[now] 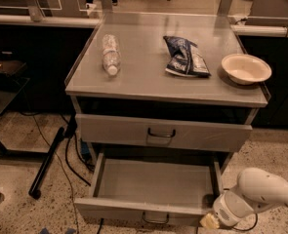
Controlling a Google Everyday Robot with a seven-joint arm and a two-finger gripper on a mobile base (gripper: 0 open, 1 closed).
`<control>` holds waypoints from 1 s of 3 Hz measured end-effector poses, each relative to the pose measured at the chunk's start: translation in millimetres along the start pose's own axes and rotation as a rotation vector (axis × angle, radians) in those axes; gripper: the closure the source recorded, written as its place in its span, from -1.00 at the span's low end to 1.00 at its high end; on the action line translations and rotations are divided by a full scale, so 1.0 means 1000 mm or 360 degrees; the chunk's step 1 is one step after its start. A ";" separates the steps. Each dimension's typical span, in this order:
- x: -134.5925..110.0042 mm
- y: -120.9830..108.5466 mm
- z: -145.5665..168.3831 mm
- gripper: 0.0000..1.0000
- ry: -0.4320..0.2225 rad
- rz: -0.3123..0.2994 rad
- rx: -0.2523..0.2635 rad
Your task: Close middle drawer
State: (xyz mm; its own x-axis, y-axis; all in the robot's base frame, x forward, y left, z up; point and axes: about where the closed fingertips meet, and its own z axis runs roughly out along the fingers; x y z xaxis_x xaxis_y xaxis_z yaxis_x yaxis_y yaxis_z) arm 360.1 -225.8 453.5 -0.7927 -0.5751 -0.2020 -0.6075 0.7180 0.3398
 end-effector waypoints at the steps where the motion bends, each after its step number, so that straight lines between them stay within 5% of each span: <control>1: -0.001 -0.012 0.021 1.00 0.0019 0.0054 0.0046; 3: -0.036 -0.035 0.020 1.00 -0.0086 0.0052 0.0182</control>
Offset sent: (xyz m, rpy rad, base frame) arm 0.0403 -0.0052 -0.0370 -0.0799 -0.0598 -0.0961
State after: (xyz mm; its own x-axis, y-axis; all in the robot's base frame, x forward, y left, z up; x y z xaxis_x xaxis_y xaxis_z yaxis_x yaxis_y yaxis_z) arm 409.2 -222.0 430.5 -0.8120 -0.5307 -0.2430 -0.5805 0.7779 0.2406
